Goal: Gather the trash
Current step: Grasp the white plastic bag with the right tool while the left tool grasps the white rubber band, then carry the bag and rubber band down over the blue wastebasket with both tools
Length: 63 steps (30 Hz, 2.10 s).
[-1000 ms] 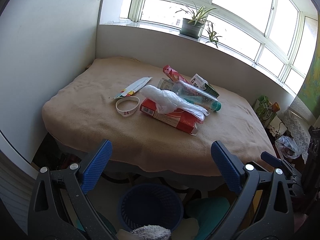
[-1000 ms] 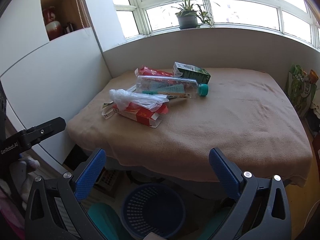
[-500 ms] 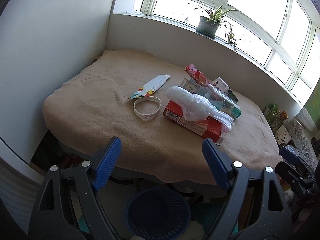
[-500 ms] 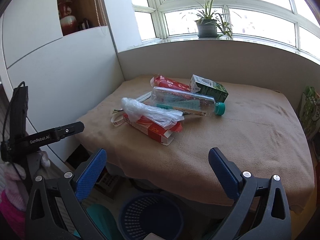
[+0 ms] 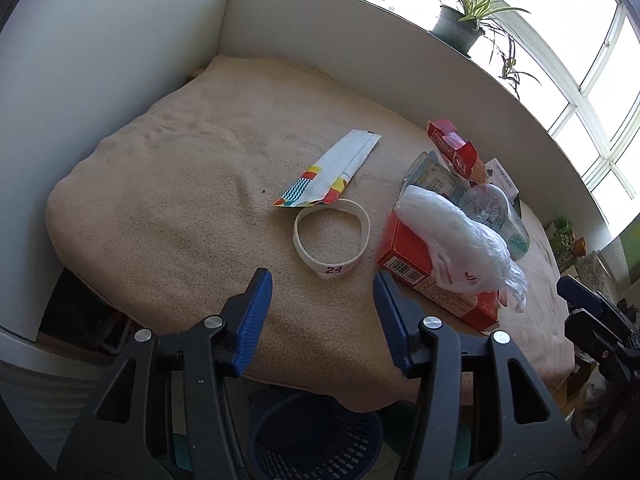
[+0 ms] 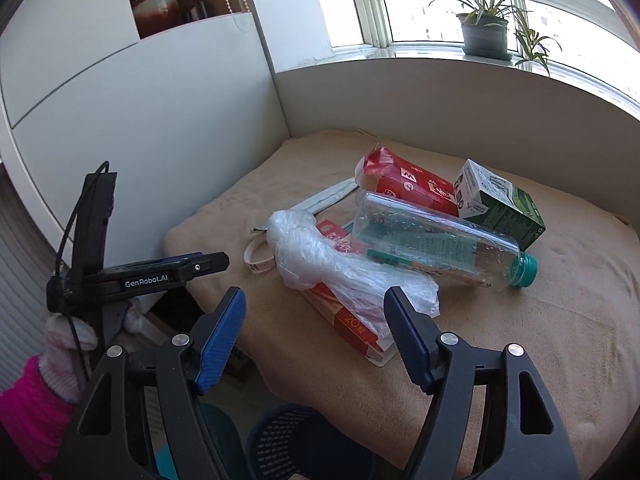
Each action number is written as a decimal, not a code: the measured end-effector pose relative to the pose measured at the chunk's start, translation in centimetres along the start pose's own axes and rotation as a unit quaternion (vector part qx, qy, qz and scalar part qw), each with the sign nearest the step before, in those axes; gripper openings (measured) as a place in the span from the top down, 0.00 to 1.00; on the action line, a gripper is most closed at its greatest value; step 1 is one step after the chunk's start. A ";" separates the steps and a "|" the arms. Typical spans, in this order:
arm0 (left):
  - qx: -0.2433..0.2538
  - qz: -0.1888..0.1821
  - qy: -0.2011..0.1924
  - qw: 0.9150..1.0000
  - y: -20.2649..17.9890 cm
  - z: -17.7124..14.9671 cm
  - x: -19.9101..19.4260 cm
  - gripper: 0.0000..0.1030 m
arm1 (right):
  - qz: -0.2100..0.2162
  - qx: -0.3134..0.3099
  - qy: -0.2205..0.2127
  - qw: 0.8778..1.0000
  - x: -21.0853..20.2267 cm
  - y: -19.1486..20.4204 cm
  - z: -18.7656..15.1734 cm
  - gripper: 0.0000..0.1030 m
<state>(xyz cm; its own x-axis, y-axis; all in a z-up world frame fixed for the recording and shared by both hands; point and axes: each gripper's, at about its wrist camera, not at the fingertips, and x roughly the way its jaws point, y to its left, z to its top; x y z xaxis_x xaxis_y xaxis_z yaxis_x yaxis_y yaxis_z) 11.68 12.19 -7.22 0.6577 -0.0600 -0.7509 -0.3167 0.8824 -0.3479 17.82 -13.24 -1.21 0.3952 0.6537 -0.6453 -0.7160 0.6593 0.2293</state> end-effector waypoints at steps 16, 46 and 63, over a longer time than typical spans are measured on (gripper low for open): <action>-0.023 0.002 0.044 0.999 1.3 3.2 6.7 0.81 | -0.041 -0.082 0.060 0.994 7.1 2.8 2.6 0.41; -0.023 -0.011 -0.022 0.999 1.5 1.7 0.4 0.98 | -0.012 -0.046 -0.007 0.999 1.5 1.9 3.5 0.74; 0.020 -0.037 -0.050 0.998 -0.5 -2.3 -5.5 0.98 | 0.033 -0.002 -0.081 0.996 -7.6 1.1 0.7 0.74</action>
<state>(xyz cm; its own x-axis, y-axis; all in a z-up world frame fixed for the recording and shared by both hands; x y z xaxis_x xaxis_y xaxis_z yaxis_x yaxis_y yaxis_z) 6.63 11.01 -4.18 0.7445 -0.0807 -0.6627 -0.2384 0.8951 -0.3768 14.43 -17.23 4.42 0.4348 0.7469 -0.5031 -0.7452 0.6121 0.2646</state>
